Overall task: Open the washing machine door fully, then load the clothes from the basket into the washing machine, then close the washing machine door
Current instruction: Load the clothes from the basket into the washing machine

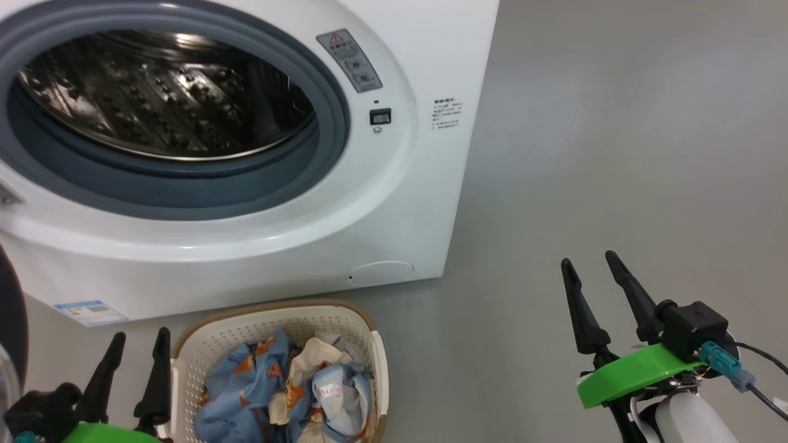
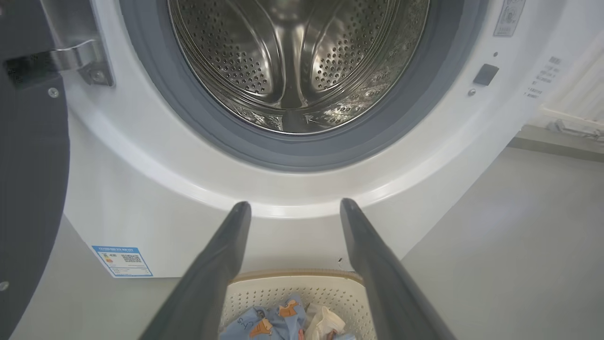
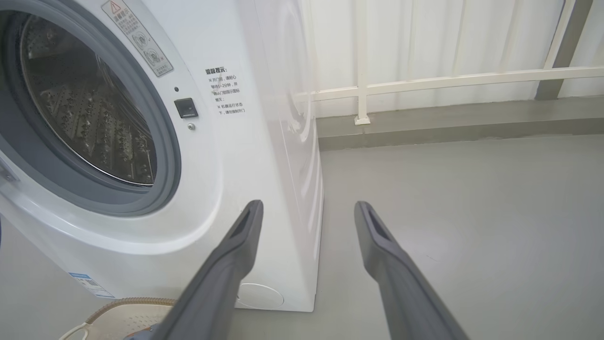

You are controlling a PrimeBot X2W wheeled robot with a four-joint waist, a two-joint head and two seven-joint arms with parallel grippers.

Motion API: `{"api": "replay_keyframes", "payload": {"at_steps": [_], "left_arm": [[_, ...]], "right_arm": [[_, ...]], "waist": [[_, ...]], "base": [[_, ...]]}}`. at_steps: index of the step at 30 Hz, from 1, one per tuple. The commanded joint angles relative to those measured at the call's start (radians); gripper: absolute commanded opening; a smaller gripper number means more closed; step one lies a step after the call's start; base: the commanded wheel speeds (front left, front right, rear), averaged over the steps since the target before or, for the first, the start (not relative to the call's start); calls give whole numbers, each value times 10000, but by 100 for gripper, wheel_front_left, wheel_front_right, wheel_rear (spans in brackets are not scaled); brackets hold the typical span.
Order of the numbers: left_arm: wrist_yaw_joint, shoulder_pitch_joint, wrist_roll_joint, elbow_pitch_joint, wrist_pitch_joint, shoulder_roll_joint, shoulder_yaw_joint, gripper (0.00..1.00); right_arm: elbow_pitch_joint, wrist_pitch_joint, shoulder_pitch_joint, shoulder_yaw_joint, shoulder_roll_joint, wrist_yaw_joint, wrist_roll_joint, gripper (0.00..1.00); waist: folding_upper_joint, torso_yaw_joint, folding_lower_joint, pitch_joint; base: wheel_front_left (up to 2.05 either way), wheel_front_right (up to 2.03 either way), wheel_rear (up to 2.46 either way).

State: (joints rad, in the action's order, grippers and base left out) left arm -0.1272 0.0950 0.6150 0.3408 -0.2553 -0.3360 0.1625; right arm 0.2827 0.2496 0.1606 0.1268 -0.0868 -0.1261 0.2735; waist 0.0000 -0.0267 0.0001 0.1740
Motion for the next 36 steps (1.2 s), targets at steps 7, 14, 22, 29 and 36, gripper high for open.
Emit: {"api": "replay_keyframes", "payload": {"at_steps": [7, 14, 22, 29, 36], "left_arm": [[-33, 924, 767, 424, -65, -851, 636, 100], [-34, 1544, 1392, 1167, -53, -1310, 1805, 100], [-34, 2594, 1948, 2233, 323, -1791, 3653, 100], [-34, 3552, 2416, 3400, 525, -2027, 5060, 100], [-34, 4137, 3065, 4376, 466, -2083, 5886, 100]], "right_arm": [[-467, 122, 503, 62, 262, -46, -387, 100], [-695, 122, 730, 59, 356, -46, -492, 100], [-952, 122, 1055, 245, 363, -46, -127, 100], [-1125, 122, 1354, 408, 364, -46, 43, 100], [-1315, 122, 1489, 404, 364, -46, 102, 100]], "waist": [[0, -249, -1, 1004], [0, -388, -1, 1703], [0, -539, -1, 2570], [0, -796, -1, 3212], [0, -1016, -1, 3725]], "base": [[0, 0, 0], [0, 0, 0], [0, 0, 0], [0, 0, 0], [0, 0, 0]]}}
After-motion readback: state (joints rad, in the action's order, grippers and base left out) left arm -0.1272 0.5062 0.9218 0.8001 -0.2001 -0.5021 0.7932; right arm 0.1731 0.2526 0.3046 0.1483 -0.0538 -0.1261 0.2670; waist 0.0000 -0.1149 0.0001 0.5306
